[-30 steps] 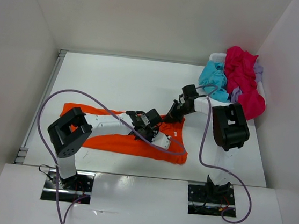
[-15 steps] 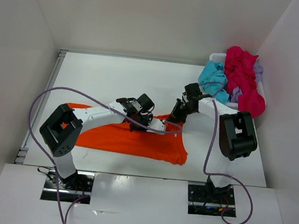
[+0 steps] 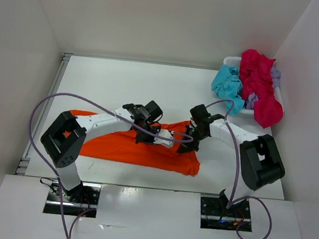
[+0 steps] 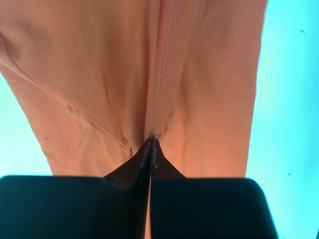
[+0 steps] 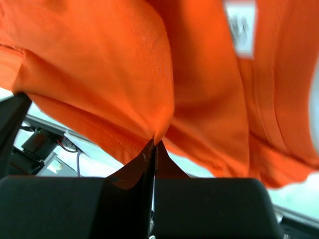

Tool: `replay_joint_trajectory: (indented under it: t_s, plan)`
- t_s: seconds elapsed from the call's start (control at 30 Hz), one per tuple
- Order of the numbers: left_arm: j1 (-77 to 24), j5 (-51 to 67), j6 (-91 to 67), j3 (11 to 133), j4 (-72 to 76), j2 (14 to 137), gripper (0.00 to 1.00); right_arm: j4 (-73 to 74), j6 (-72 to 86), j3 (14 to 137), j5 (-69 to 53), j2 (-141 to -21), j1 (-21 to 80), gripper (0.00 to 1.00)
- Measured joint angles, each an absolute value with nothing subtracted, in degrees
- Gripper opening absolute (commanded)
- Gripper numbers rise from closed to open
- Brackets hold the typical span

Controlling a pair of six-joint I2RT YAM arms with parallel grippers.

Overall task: Fold and stack the t-shirts
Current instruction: Fold the other side of the tshirt into a rectangle

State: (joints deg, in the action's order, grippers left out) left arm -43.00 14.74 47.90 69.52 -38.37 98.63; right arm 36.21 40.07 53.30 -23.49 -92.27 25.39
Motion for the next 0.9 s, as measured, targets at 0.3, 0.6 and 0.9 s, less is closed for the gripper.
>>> replay_joint_trajectory:
  t_s: [0.3, 0.6, 0.9]
  plan:
    - [-43.9, 16.5, 49.4, 69.5, -39.9, 98.6, 0.00, 37.3, 42.9, 49.7, -22.7, -85.8, 27.4, 0.00]
    - [-45.2, 16.6, 49.8, 68.6, -41.1, 98.7, 0.01, 37.4, 44.2, 47.6, -21.8, -86.4, 28.9, 0.05]
    - [-45.2, 16.1, 50.7, 68.2, -42.3, 98.7, 0.50, 39.6, 45.6, 45.4, -19.9, -84.2, 29.0, 0.36]
